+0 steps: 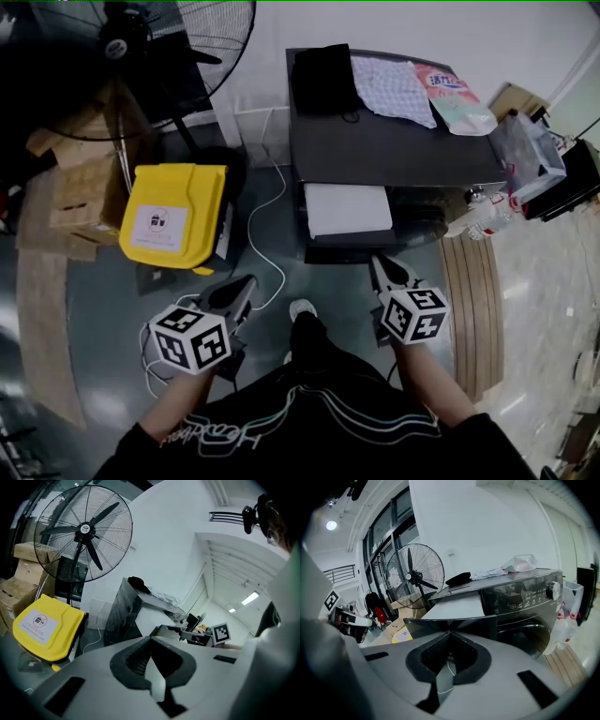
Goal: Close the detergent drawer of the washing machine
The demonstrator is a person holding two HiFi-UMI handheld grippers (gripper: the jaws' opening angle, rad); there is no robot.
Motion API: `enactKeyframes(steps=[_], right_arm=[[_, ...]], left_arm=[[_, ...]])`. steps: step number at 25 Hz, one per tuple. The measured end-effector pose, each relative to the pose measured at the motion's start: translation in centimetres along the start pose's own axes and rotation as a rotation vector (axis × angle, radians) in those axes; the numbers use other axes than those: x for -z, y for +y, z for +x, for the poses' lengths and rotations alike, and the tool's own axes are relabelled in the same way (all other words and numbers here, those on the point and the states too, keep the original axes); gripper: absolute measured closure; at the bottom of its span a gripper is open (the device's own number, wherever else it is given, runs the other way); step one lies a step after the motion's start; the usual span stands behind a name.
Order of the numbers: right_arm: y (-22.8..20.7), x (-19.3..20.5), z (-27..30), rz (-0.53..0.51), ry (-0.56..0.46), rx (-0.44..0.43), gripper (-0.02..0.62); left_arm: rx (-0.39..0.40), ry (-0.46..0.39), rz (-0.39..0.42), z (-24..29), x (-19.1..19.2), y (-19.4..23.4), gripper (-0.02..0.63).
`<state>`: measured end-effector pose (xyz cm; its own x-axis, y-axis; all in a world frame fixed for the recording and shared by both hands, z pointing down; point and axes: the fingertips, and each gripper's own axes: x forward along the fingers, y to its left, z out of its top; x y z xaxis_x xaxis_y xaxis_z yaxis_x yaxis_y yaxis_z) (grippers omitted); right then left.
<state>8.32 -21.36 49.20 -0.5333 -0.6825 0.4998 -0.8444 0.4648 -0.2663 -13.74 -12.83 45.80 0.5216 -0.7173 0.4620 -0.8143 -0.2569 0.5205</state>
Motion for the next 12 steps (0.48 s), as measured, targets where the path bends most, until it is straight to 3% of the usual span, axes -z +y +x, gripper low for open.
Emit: enactKeyframes(steps=[12], right_arm=[[-0.6, -1.9, 2.5, 0.001, -0.005, -0.015, 0.57]], left_arm=[[-0.014, 0.001, -0.012, 1.4, -1.6, 1.1, 0.583]])
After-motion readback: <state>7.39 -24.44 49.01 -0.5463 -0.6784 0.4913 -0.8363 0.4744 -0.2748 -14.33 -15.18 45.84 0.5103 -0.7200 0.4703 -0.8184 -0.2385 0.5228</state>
